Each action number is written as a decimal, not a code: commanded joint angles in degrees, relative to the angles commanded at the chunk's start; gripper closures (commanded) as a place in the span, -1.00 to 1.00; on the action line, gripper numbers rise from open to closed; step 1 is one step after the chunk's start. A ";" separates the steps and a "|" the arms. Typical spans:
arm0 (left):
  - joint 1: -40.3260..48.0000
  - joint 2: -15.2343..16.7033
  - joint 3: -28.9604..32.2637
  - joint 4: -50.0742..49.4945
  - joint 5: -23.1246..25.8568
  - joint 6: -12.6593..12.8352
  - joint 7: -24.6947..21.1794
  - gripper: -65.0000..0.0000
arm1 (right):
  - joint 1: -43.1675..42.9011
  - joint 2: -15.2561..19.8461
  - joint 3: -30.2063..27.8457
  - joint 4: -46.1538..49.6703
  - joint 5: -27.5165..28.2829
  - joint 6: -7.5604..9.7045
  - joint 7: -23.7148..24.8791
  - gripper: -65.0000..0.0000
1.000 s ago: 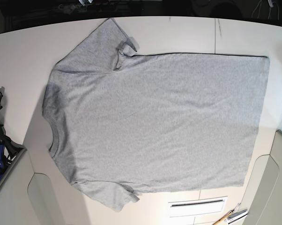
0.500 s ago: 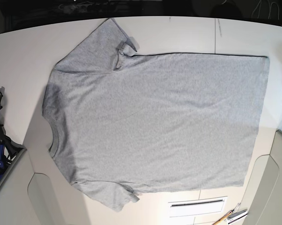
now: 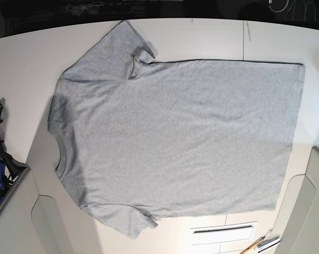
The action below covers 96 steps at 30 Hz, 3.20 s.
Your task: Fold the T-shirt properly
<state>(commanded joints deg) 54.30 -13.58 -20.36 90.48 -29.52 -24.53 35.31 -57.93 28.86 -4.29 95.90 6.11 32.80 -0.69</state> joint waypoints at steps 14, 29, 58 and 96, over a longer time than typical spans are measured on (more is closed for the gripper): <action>0.00 -1.09 -14.32 13.03 -12.46 -12.20 5.27 0.21 | -0.57 -1.22 18.51 14.67 22.34 -0.04 -2.91 0.41; -4.33 -6.78 -16.85 16.59 -14.38 -10.99 2.67 -0.34 | 13.51 -9.05 25.18 11.37 29.70 -7.56 -17.66 -0.16; -26.51 -15.93 -16.70 -9.29 -18.29 -8.31 4.42 -0.34 | 16.98 -14.47 24.79 5.11 31.43 -10.03 -23.63 -0.34; -26.69 -15.80 -13.07 -9.29 -20.68 -15.47 1.03 1.00 | 21.40 -21.44 12.74 -1.70 28.17 -2.36 -21.35 1.00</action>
<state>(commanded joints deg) 27.62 -29.39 -33.43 81.19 -50.19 -40.00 36.34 -36.53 7.42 8.45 94.19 34.28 30.44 -22.04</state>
